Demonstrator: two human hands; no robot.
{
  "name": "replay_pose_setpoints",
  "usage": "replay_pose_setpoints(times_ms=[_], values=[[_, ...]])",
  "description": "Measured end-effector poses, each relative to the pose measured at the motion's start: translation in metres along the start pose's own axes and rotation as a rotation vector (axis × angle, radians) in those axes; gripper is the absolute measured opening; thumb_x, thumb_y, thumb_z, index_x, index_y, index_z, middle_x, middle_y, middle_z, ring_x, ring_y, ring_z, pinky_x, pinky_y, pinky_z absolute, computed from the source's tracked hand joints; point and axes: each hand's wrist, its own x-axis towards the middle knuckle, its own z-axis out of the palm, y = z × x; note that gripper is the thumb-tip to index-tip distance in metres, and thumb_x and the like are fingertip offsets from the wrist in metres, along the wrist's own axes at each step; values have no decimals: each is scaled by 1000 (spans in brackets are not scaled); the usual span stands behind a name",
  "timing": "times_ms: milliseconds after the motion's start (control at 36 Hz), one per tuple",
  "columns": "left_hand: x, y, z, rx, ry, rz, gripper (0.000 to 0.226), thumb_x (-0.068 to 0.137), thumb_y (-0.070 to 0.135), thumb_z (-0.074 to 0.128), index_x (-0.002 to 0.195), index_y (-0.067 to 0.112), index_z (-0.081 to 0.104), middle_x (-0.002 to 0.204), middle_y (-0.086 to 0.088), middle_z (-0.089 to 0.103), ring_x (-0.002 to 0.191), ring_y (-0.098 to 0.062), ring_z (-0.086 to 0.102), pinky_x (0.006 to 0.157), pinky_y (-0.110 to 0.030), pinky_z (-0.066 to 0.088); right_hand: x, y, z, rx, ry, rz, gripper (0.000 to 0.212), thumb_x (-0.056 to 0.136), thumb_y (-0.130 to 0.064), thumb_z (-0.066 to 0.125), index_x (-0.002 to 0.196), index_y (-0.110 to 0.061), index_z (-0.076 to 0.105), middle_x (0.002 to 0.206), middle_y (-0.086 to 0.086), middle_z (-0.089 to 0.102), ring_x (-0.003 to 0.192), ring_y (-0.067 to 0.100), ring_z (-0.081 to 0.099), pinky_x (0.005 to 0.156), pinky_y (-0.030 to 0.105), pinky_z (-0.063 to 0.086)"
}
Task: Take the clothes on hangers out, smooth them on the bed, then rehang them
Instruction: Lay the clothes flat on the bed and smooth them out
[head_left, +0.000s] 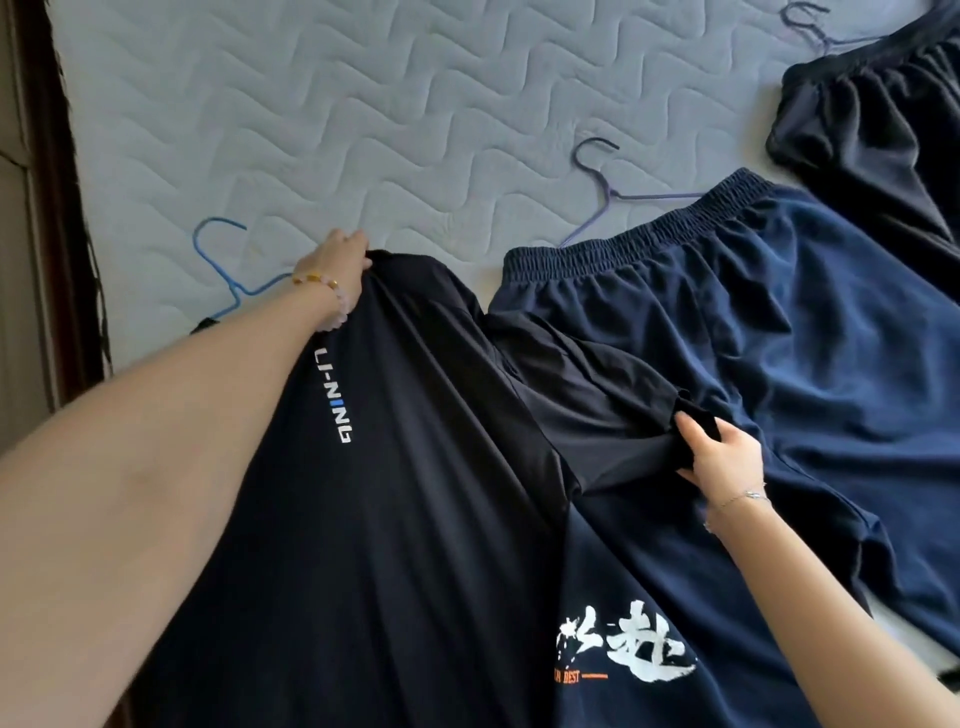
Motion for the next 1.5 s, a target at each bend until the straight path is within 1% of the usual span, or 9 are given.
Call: replay_pose_setpoints(times_ms=[167, 361, 500, 694, 778, 972, 1139, 1278, 1500], values=[[-12, 11, 11, 64, -83, -101, 33, 97, 22, 44, 125, 6, 46, 132, -19, 43, 123, -37, 42, 97, -48, 38, 4, 7, -13, -75, 91, 28, 31, 99, -25, 55, 116, -2, 67, 98, 10, 59, 96, 19, 54, 81, 36, 52], [-57, 0, 1, 100, 67, -4, 42, 93, 19, 48, 133, 9, 43, 132, -19, 46, 120, -37, 44, 98, -44, 36, -3, 1, -21, -103, 37, 90, 23, 99, -23, 47, 85, -17, 64, 95, 8, 57, 95, 23, 54, 84, 37, 50], [-96, -9, -3, 90, -37, 85, 39, 93, 21, 46, 131, 12, 47, 134, -12, 48, 123, -31, 44, 100, -41, 37, -21, -16, -29, -482, 66, -109, 40, 93, -26, 59, 131, -12, 57, 126, 7, 61, 119, 27, 56, 106, 41, 42], [-139, 1, 11, -46, -127, 20, 34, 95, 20, 41, 128, 16, 49, 134, -9, 48, 120, -28, 46, 97, -41, 41, -29, -49, 7, -939, -128, -460, 59, 89, -38, 66, 143, -22, 47, 146, 1, 46, 137, 27, 36, 112, 43, 37], [-163, 7, 27, -159, -138, -21, 36, 95, 18, 42, 130, 16, 49, 136, -6, 48, 120, -27, 47, 97, -39, 41, -22, -51, 20, -1133, -102, -471, 35, 94, -32, 59, 128, -23, 64, 135, 2, 60, 130, 27, 45, 106, 43, 42], [-224, 2, 54, -278, -54, -50, 37, 94, 13, 43, 130, 13, 50, 135, -2, 49, 121, -22, 47, 101, -32, 38, -11, -75, 4, -563, 263, -261, 34, 101, -22, 42, 125, -17, 65, 132, 10, 63, 125, 33, 53, 102, 39, 44], [-286, 16, 39, -537, -163, -180, 39, 95, 14, 42, 134, 19, 47, 133, 4, 53, 126, -15, 45, 105, -29, 35, -47, -68, -48, -537, 101, -223, 34, 92, -15, 53, 123, -13, 66, 117, 10, 71, 114, 32, 62, 101, 40, 46], [-350, 48, 0, -739, -346, -213, 34, 96, 20, 40, 128, 25, 51, 111, 8, 66, 99, -8, 57, 85, -22, 41, -123, -26, -115, -439, -103, -138, 19, 96, -5, 51, 102, -8, 69, 70, -3, 66, 69, 20, 62, 57, 10, 48], [-469, 123, -14, -910, -540, -273, 23, 90, 6, 46, 99, 19, 62, 78, 5, 74, 89, -14, 66, 76, -22, 45, -269, 93, -248, -307, -140, 119, 24, 95, -5, 57, 79, -16, 71, 66, 3, 67, 59, 12, 57, 58, 22, 46]])
